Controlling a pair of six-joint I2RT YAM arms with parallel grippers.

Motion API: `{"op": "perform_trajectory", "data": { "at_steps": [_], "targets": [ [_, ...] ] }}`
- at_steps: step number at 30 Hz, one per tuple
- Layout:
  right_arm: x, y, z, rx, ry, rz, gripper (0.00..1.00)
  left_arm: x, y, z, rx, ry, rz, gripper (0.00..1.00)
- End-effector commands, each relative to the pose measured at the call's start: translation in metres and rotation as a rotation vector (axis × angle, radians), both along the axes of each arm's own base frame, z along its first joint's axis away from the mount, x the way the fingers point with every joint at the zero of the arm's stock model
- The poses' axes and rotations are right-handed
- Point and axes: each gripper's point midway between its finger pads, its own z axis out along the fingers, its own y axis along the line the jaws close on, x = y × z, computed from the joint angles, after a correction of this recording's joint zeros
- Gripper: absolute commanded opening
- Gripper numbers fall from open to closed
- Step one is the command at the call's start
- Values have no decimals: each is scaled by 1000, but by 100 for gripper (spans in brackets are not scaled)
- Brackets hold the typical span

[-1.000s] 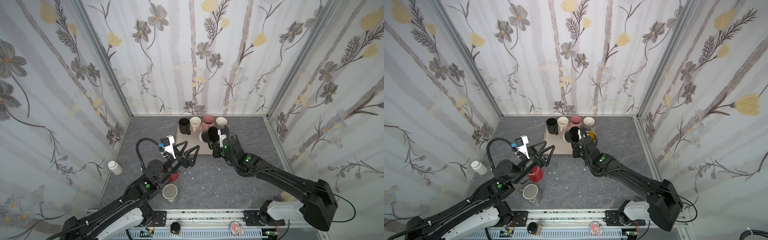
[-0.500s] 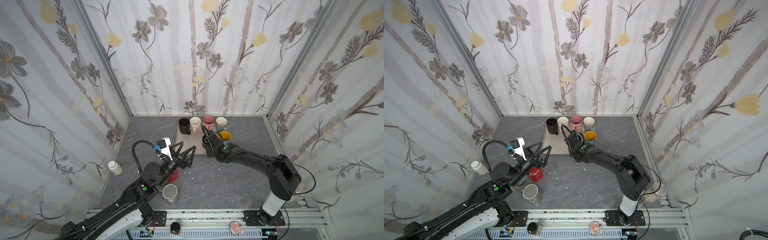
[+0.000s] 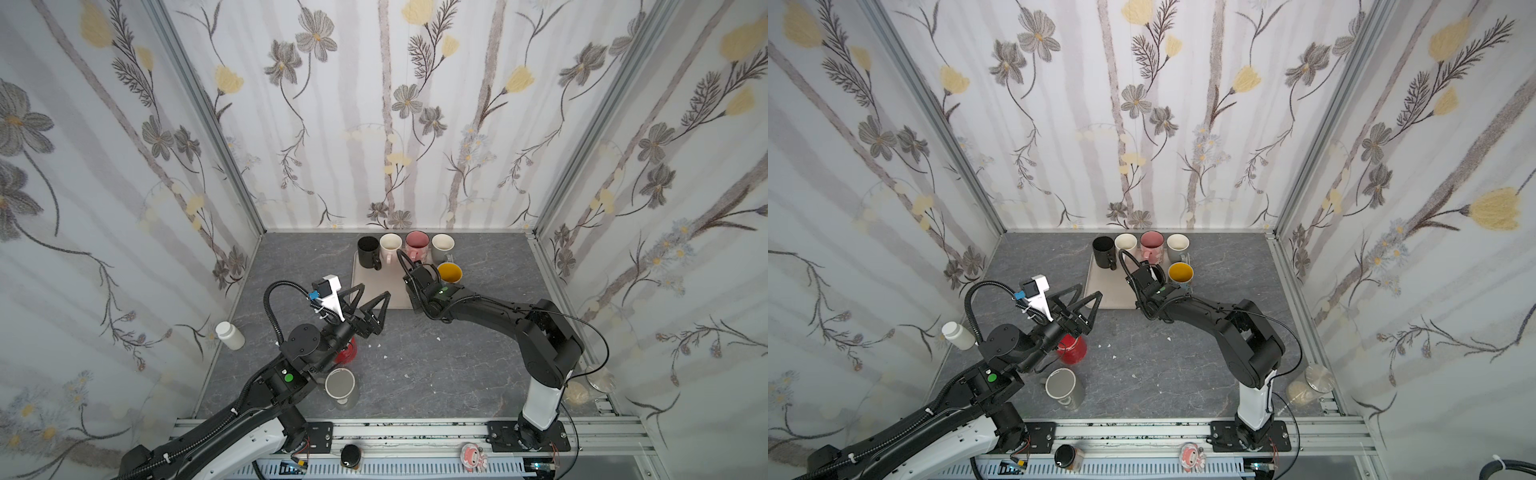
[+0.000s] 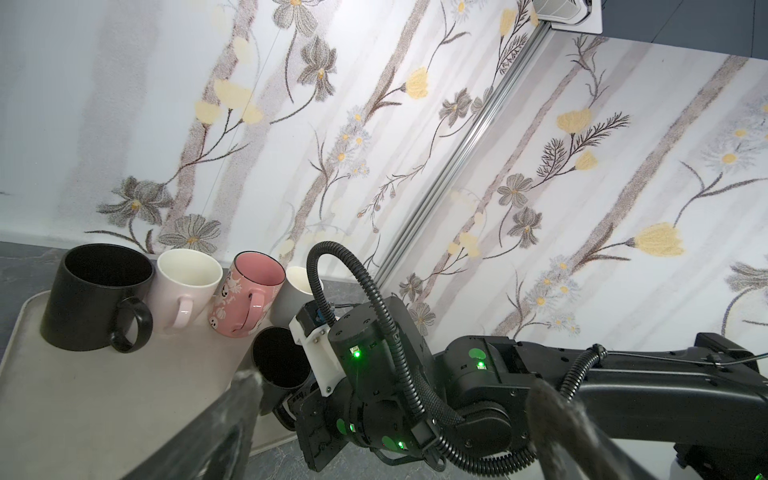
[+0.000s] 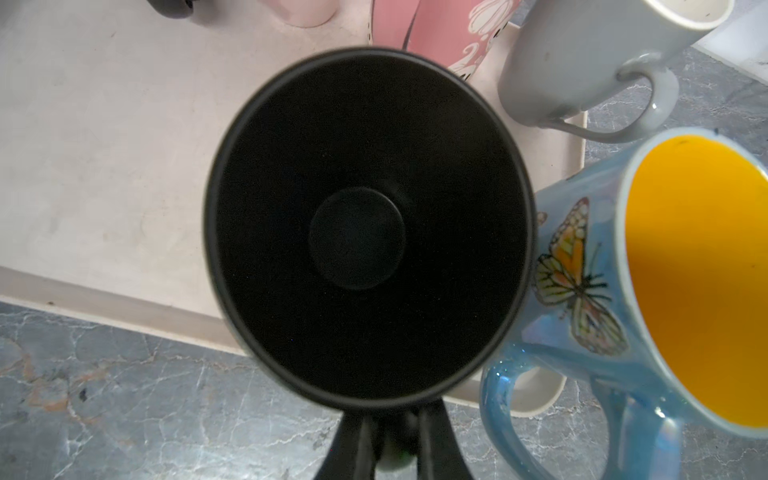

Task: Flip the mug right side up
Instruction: 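Carry the mug upright onto the tray with the right gripper while the left withdraws, then open the right gripper to release the mug beside the blue mug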

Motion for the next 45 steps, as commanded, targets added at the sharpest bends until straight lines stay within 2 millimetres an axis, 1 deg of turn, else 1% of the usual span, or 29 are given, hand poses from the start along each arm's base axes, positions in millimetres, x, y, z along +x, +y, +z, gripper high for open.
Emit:
{"op": "perform_trajectory", "data": {
  "at_steps": [1, 3, 7, 11, 15, 17, 20, 23, 25, 28, 29, 32, 33, 35, 38, 39, 41, 43, 45],
  "targets": [
    [13, -3, 9, -17, -65, -29, 0, 1, 1, 0, -5, -5, 6, 100],
    [14, -4, 7, -25, -67, -34, 1, 1, 1, 0, -4, -4, 5, 100],
    [14, -5, 9, -19, -70, -40, 14, 0, 1, 1, -7, -4, 4, 100],
    [13, -3, 15, 5, -77, -32, 23, 1, 2, 0, -7, -2, 5, 100],
    [13, 0, 23, 33, -90, -23, 27, 1, 1, 0, -7, 2, 5, 100],
    [12, 1, 25, 38, -90, -21, 31, 1, 1, 2, -11, -1, 3, 100],
    [9, 1, 35, 69, -102, -16, 42, 1, 2, 1, -8, 2, 3, 100],
    [6, 4, 51, 117, -125, -6, 52, 2, 2, 0, -4, 5, 6, 100],
    [2, 7, 66, 160, -145, 12, 57, 2, 2, 1, -4, 4, 8, 100],
    [-12, 17, 89, 246, -174, 73, 63, 4, 2, 1, 15, 15, 16, 100],
    [-19, 20, 102, 284, -198, 101, 65, 5, 1, 0, 23, 23, 19, 100],
    [-40, 30, 123, 390, -236, 191, 71, 9, 2, -4, 44, 47, 37, 100],
    [-48, 34, 126, 428, -233, 228, 77, 10, 3, -6, 52, 59, 45, 100],
    [-62, 37, 134, 489, -238, 283, 82, 13, 5, -10, 73, 89, 65, 100],
    [-77, 35, 138, 542, -238, 323, 82, 21, 11, -25, 130, 164, 121, 100],
    [-89, 42, 137, 562, -225, 363, 83, 23, 15, -32, 152, 197, 152, 100],
    [-106, 55, 135, 606, -191, 448, 83, 27, 27, -45, 186, 265, 223, 100],
    [-121, 70, 128, 629, -144, 513, 83, 29, 42, -58, 214, 333, 297, 100],
    [-135, 87, 118, 630, -102, 575, 83, 28, 53, -67, 235, 382, 344, 100]
  ]
}}
